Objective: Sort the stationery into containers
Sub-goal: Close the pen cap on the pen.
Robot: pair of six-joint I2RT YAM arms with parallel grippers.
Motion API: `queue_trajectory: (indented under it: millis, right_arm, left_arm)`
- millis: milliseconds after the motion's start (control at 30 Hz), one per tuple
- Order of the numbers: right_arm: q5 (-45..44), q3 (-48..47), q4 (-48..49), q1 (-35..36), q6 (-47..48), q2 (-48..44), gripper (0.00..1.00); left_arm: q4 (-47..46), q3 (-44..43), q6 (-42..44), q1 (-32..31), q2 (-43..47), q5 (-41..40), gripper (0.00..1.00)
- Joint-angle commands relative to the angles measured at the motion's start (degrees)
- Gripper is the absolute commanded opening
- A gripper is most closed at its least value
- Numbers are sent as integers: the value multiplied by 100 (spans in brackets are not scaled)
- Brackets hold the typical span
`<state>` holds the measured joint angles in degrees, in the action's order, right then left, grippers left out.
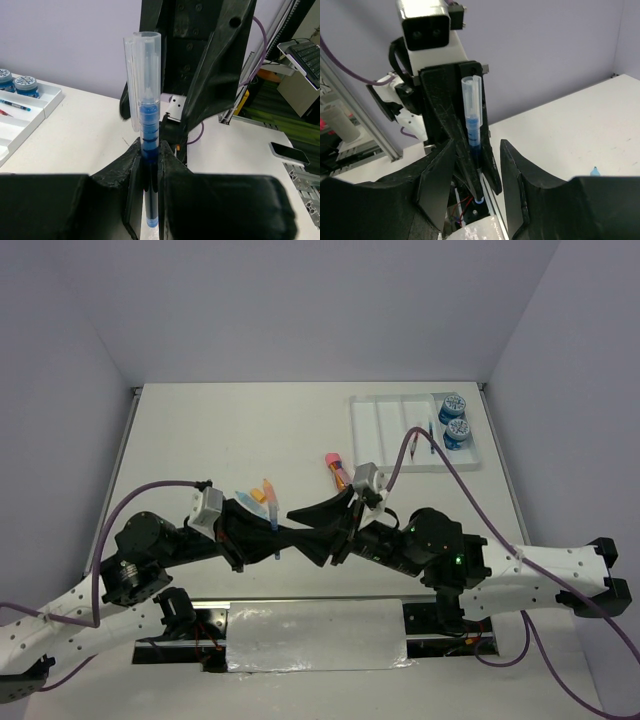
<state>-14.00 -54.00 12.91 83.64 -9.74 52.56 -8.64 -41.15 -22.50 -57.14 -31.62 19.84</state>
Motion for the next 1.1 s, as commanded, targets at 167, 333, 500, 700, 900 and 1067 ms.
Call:
queue_trajectory:
  millis: [167,333,500,700,900,1067]
  right_arm:
    - [65,-734,-402,30,77,-264,49]
    - [-506,-1594,-1237,39,25,333,52]
    - [-1525,-2499,-2465,39,-563,1044,52]
    - [-1861,-2905,-3206,47,-1267,1485,49]
    - [-1799,-2950,-3189,48,-1303,1574,48]
    - [-1852,-2748,-3049,39,-1311,1521,38]
  left_arm:
    - [-384,151,167,19,77,-23,0]
    - [-366,107,158,19,-29,29,0]
    - [-209,28,193,19,-90,-155,0]
    - [47,-86,229,19,-152,-577,0]
    - [73,-60,264,19,-152,-656,0]
    - [65,-16,246,19,-99,-683,0]
